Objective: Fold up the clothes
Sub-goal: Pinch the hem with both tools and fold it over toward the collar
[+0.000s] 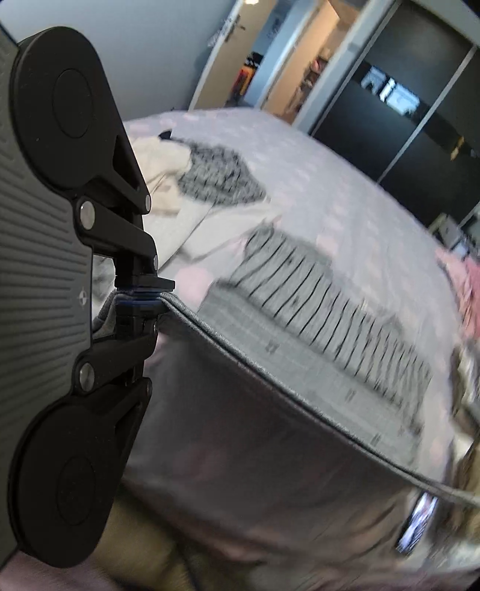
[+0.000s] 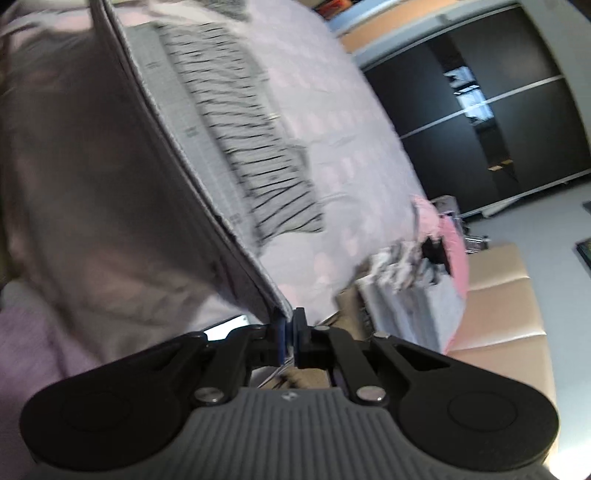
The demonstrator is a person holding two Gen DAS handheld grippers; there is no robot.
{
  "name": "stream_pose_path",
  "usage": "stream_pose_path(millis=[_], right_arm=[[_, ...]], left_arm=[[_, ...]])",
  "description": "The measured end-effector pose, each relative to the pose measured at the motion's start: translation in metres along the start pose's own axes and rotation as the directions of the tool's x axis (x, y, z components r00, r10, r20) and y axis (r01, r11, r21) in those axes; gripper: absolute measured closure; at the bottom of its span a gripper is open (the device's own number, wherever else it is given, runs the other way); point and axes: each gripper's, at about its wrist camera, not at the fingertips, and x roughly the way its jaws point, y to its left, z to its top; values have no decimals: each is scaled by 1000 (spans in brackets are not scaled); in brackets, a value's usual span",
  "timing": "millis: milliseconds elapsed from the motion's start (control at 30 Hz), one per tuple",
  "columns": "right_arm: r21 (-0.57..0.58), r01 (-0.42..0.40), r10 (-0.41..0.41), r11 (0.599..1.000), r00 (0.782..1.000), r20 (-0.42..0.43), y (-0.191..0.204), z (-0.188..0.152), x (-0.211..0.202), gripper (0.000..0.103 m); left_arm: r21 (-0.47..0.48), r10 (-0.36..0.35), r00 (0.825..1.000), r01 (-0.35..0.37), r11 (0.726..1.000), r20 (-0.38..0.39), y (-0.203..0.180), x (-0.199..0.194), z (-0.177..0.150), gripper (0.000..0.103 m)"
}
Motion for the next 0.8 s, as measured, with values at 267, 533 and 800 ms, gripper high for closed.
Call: stream_pose_path(millis=[267,533,800], right_arm=[[79,19,-21,997,1000,20,-66,56,73,99],[172,24,-21,985,1000,-18,-114,111,180,99],[275,-22,56,961,992,-115,-140,149,317,99]], left_arm=[[-60,51,999,-51,997,-6,70,70,71,101],[-88,60,996,-65,994,-66,115,165,121,101],[-102,0,993,-12,995,-114,136,274,153,101]])
